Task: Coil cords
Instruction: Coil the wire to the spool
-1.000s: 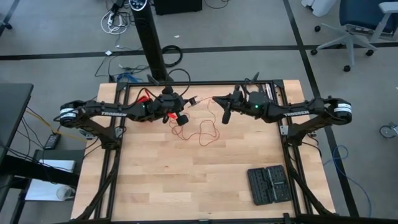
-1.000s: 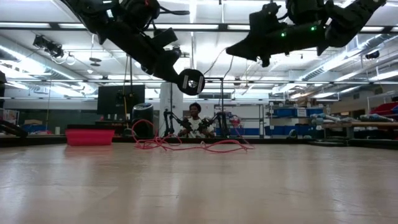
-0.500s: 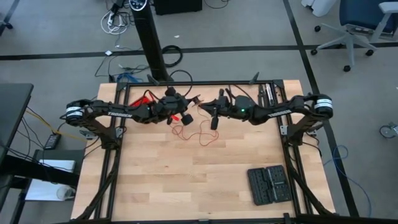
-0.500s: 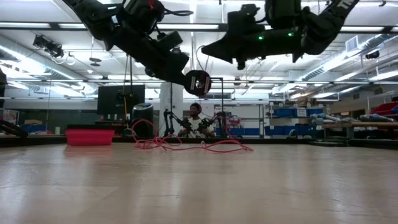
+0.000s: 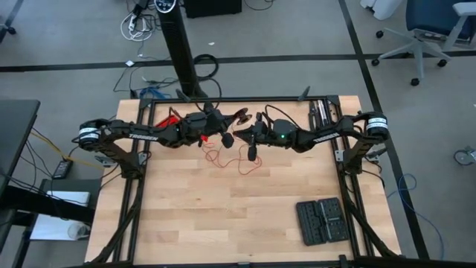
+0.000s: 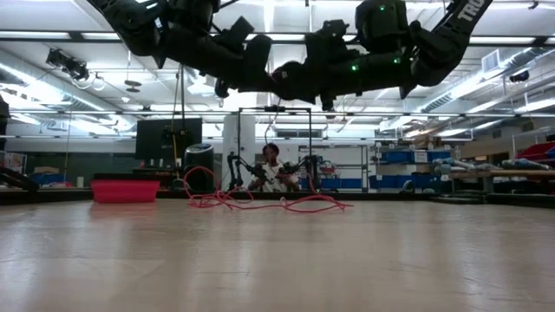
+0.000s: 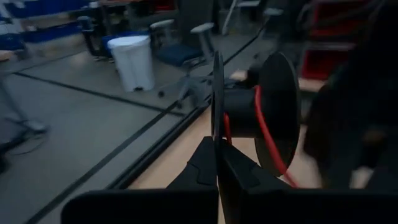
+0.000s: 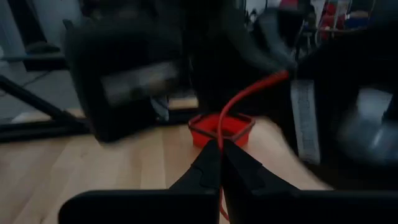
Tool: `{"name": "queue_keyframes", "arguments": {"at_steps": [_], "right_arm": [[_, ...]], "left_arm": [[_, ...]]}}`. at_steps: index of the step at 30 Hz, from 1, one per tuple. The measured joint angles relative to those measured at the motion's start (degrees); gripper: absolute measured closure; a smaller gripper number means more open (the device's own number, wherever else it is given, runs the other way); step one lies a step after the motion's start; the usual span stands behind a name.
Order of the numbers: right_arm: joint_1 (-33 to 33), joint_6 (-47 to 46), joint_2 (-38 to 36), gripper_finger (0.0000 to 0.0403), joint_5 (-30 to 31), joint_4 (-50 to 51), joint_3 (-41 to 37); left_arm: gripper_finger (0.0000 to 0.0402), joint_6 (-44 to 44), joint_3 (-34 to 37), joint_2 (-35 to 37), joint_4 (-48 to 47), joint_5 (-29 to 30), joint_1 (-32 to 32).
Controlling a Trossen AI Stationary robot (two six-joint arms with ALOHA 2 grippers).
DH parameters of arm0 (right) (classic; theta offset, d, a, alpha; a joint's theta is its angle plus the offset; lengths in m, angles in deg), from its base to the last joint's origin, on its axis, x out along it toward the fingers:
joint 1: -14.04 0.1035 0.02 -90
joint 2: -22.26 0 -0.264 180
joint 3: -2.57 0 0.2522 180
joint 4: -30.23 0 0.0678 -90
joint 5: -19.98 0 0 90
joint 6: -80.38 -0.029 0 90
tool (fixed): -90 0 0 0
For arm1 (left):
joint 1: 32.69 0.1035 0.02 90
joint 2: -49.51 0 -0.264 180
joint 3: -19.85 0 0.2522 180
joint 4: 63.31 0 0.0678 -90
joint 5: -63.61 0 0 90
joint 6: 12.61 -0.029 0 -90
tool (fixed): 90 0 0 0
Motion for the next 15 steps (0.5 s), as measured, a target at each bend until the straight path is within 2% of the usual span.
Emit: {"name": "queue_keyframes", "arguments": {"at_steps": [8,12,15], "right_arm": [[-1.1,2.2,-0.1,0.0401,3.4,8.8,-0.1],[-1.9,4.0,-0.2,0.0401,4.0,11.1,-0.8],[-3.1,5.0,-1.0,0.04,4.0,14.9,-1.4]], "left_arm": [[0.0401,1.9,0.0,0.6,1.5,-4.1,0.0],[0.0401,0.6,0.0,1.4,-0.5,-5.5,0.0],[0.0401,-2.0,0.0,3.1,-5.5,-5.7,0.0]]}}
